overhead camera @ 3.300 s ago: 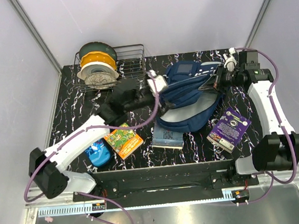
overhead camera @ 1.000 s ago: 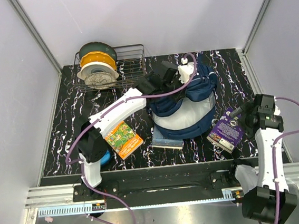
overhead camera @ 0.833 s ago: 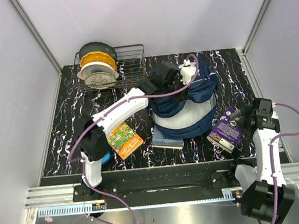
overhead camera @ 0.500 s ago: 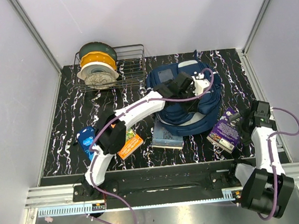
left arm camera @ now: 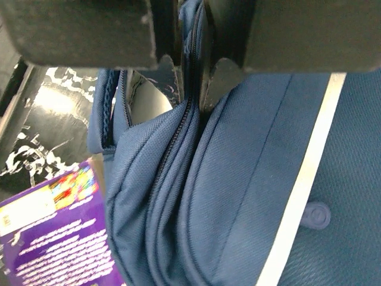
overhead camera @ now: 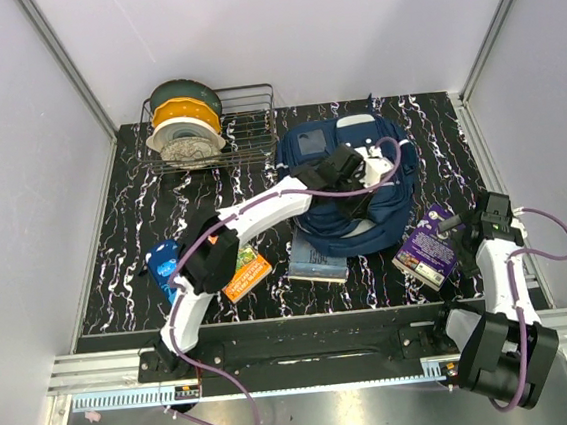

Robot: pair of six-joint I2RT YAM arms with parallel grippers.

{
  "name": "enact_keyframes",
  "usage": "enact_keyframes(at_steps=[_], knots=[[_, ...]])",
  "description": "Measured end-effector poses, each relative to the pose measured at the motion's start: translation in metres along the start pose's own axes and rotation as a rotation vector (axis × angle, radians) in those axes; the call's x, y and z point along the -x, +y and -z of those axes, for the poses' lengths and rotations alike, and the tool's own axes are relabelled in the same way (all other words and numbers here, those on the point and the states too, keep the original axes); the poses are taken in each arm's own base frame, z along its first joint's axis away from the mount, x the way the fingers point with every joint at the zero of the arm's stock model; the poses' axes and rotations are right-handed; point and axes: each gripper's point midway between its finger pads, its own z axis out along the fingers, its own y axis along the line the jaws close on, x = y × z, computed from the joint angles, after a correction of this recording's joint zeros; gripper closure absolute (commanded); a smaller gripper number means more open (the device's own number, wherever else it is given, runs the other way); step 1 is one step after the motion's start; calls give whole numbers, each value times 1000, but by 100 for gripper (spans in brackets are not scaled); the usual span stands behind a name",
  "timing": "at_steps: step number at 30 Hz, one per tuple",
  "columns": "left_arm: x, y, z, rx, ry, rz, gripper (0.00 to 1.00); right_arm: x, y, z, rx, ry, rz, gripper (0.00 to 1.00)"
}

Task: Pack the student bag
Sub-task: Unzip the student bag at the center of the board, then pick up the book from the center of the board.

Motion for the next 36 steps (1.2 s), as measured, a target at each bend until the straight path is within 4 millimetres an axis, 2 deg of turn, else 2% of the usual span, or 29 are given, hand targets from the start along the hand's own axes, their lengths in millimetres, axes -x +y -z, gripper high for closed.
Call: enact_keyframes(at_steps=[2, 4, 5, 7, 10, 12, 14, 18, 19, 20, 22, 24, 26, 27, 29, 33, 36], knots=[[-14, 11, 9, 36, 12, 23, 82, 1, 0, 0, 4, -5, -3, 0], [-25, 23, 24, 57, 20, 50, 13, 4, 1, 0, 15, -17, -9, 0], [-27, 30, 33, 67, 23, 63, 1, 4, 1, 1, 17, -21, -12, 0], [-29, 39, 50, 77, 25, 103, 1, 5, 1, 1, 19, -24, -17, 0], [-16, 49, 67, 93, -20, 112, 1, 6, 0, 0, 19, -22, -24, 0], [-4, 48, 75, 89, -53, 108, 1, 8, -1, 0, 16, -25, -33, 0], [14, 36, 77, 62, -95, 87, 1, 10, -3, -1, 11, -27, -39, 0], [56, -17, 75, -50, -200, -2, 1, 13, -8, -4, -4, -18, -52, 0], [65, -38, 73, -94, -225, -26, 1, 15, -12, -5, -12, -14, -60, 0], [68, -49, 72, -117, -238, -38, 1, 17, -14, -6, -16, -8, -70, 0], [74, -82, 67, -196, -255, -59, 1, 21, -19, -8, -19, 9, -100, 0], [76, -101, 60, -259, -265, -55, 1, 23, -21, -10, -12, 26, -124, 0], [75, -106, 49, -297, -267, -42, 1, 23, -21, -12, -3, 44, -132, 0], [70, -104, 33, -311, -247, -21, 1, 22, -20, -13, 6, 56, -130, 0], [60, -102, 15, -318, -217, -6, 1, 20, -17, -16, 17, 77, -126, 0], [17, -91, -37, -317, -99, 62, 1, 17, -13, -22, 38, 98, -120, 0], [-10, -88, -63, -312, -29, 102, 1, 14, -12, -26, 56, 114, -112, 0]])
